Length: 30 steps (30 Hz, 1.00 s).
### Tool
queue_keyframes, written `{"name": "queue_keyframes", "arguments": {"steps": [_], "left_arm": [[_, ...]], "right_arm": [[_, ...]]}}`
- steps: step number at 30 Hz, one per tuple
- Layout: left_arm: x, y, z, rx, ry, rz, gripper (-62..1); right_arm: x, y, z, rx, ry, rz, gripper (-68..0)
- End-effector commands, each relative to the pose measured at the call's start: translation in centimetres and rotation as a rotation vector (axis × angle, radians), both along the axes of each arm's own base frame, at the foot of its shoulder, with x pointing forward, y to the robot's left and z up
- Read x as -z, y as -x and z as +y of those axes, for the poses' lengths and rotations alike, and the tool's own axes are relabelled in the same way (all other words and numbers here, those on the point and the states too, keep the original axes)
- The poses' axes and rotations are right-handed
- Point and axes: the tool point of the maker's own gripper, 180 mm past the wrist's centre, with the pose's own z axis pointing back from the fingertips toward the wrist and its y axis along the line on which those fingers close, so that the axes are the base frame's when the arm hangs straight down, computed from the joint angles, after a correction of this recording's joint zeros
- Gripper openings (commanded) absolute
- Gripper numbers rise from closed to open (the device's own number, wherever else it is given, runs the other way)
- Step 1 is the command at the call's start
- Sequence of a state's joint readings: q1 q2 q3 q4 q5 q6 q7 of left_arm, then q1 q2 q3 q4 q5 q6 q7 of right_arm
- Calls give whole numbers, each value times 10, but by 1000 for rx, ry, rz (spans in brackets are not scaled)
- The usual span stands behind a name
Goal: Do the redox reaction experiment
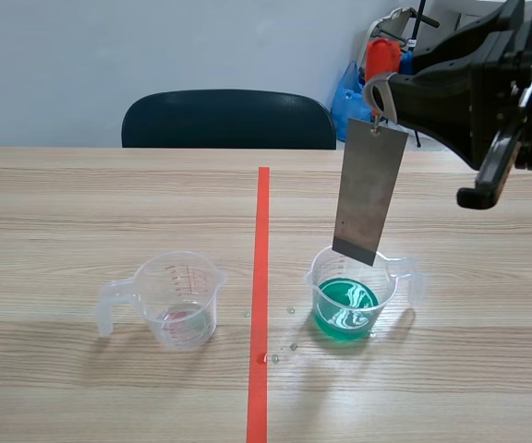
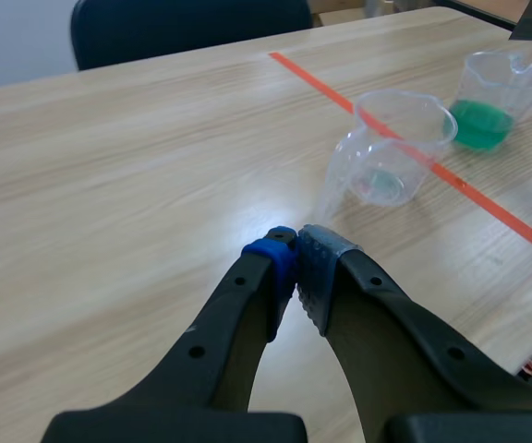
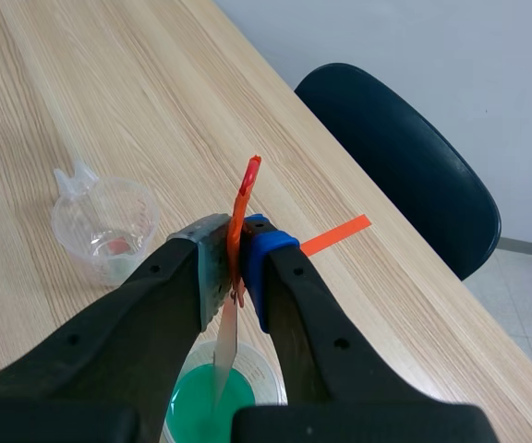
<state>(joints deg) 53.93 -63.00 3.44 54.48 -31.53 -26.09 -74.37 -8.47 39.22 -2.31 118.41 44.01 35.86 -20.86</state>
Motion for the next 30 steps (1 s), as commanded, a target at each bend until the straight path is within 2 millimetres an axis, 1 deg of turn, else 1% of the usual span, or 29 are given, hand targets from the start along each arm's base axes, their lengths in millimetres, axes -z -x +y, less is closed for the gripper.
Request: {"name": "queue_keyframes", "arguments": {"steps": [1,5,7,8,9,10,11,14,15,16,21,30], "left_arm": [[-6,11,6,-33,23,-26,-581],[-15,52,19,-33,-41,-63,-581],[-13,68,25,-39,-103,-56,-574],[-11,75,26,-35,-136,-51,-554],[-9,82,26,-24,-168,-46,-518],[-8,88,26,-18,-194,-44,-463],[-6,92,25,-11,-212,-40,-388],[-5,97,23,0,-226,-36,-91],[-5,97,23,0,-226,-36,-23],[-5,97,23,-1,-226,-36,5],[-7,95,27,-24,-225,-47,14],[-7,95,27,-25,-222,-45,14]], "right_arm": [[-11,-1,0,-4,-12,-34,-667],[-11,-1,0,-4,-12,-34,-667],[-11,-1,0,-4,-12,-34,-667],[-11,-1,0,-4,-13,-33,-667],[-11,-1,0,-4,-13,-33,-667],[-11,-1,0,-4,-12,-34,-667],[-11,-1,0,-4,-13,-33,-667],[-13,1,1,-11,-32,-27,-667],[-13,1,1,-11,-32,-27,-667],[-14,1,1,-11,-33,-28,-667],[-14,1,1,-11,-31,-30,-667],[-14,0,1,-10,-30,-30,-667]]}}
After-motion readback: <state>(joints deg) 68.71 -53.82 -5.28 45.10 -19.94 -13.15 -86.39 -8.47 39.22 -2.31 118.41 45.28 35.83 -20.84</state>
